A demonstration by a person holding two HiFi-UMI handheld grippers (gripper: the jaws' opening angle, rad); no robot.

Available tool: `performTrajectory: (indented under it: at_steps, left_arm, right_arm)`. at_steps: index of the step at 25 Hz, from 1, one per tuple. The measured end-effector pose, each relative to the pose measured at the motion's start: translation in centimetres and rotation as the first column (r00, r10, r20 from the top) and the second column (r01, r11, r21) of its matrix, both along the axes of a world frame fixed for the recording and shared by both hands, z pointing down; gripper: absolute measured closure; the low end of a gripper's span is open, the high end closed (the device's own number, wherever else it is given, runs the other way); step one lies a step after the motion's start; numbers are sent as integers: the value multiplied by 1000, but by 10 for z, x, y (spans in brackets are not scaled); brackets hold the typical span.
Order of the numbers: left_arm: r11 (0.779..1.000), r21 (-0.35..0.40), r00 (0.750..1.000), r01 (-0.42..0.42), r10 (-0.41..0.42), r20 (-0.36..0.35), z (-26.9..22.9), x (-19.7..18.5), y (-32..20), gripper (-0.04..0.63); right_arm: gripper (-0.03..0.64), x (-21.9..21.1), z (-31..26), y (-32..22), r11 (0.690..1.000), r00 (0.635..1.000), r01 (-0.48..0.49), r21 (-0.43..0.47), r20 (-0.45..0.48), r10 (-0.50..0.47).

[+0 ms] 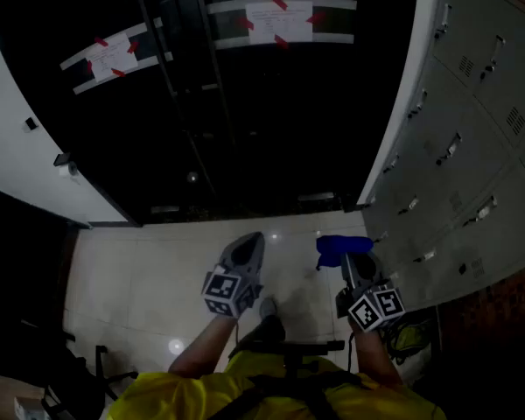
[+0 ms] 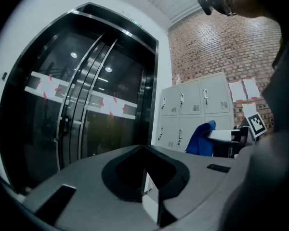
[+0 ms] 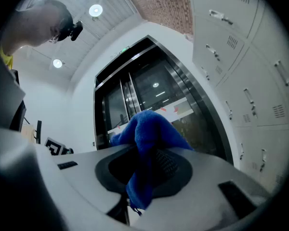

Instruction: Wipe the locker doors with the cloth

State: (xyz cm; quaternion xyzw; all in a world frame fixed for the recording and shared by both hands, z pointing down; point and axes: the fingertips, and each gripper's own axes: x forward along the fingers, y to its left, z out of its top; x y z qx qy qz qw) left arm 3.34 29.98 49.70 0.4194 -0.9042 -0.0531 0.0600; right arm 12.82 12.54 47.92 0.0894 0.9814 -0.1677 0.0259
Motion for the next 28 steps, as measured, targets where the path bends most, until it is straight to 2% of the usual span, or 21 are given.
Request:
performTrajectory:
  at_steps: [3, 7, 12, 14, 16, 17, 19, 21, 23, 26, 28]
  left_arm:
    - [1000, -12, 999, -20, 20, 47, -32, -87, -14, 595]
    - [999, -6, 998, -49, 49, 29, -41, -172, -49, 595]
    - [983, -10, 983, -181, 181, 4, -26, -221, -136, 595]
    - [974, -10, 974, -225, 224, -5, -22, -229, -177, 595]
    - [955, -2, 955, -298, 298, -8, -24, -229, -227, 595]
    - [935, 5, 935, -355, 355, 5, -29, -225, -257, 595]
    - [875, 18, 875, -483, 482, 37, -39, -211, -320, 595]
    - [796, 34, 796, -604, 602, 60, -45, -188, -379, 595]
    - [704, 38, 705, -709, 706, 71, -47, -159, -430, 595]
    - [594, 43, 596, -803, 799, 82, -50, -122, -479, 595]
    - [521, 39, 522, -853, 848, 91, -51, -99, -503, 595]
  right_arm:
    - [545, -84, -23, -11, 1000, 1000, -23, 5, 16, 23]
    - [545, -157, -42, -39, 997, 997, -72, 8, 21, 72]
    - [545, -193, -40, -110, 981, 982, -191, 18, 10, 191]
    - [545, -192, -40, -143, 971, 971, -237, 19, 11, 237]
    - [545, -182, -45, -180, 952, 953, -304, 23, 14, 304]
    - [545, -173, -49, -199, 936, 936, -352, 28, 25, 351]
    - [545, -148, -53, -238, 886, 886, -463, 31, 50, 462]
    - [545, -114, -51, -272, 807, 807, -590, 28, 57, 588]
    - [545, -79, -47, -297, 713, 713, -701, 26, 48, 699]
    - [545, -41, -45, -319, 618, 618, -786, 21, 33, 785]
    - [545, -14, -43, -328, 544, 544, -839, 22, 16, 839]
